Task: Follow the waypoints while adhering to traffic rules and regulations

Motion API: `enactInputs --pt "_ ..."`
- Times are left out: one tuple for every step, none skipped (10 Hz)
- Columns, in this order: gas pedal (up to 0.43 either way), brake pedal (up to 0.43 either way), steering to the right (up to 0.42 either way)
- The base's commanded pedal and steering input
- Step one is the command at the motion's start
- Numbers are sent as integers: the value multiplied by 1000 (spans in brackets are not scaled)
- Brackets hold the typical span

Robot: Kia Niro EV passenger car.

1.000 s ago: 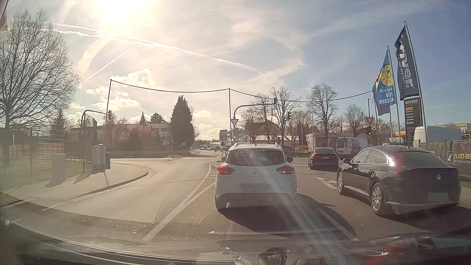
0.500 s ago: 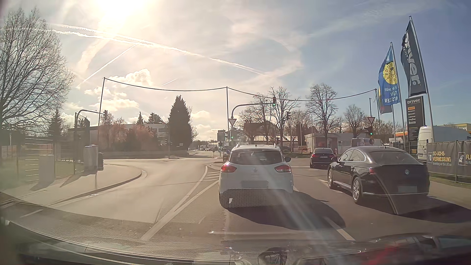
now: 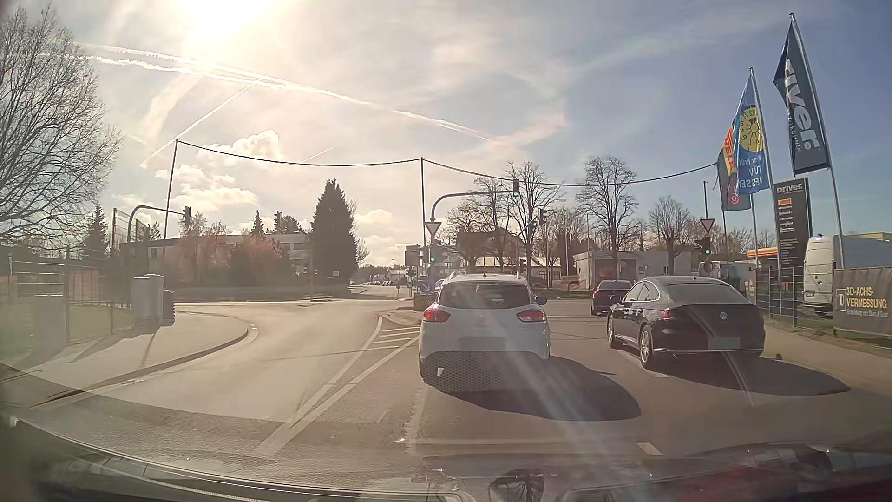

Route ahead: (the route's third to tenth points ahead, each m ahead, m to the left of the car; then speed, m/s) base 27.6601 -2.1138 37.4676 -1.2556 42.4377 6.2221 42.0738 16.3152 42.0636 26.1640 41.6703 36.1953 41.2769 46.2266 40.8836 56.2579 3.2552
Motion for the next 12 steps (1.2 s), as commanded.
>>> enactInputs --pt "409 0 25" --pt "409 0 25" --pt "409 0 25" --pt "409 0 25" --pt "409 0 25" --pt "409 0 20" --pt "409 0 12" --pt "409 0 8" --pt "409 0 6" --pt "409 0 7" --pt "409 0 9" --pt "409 0 12"
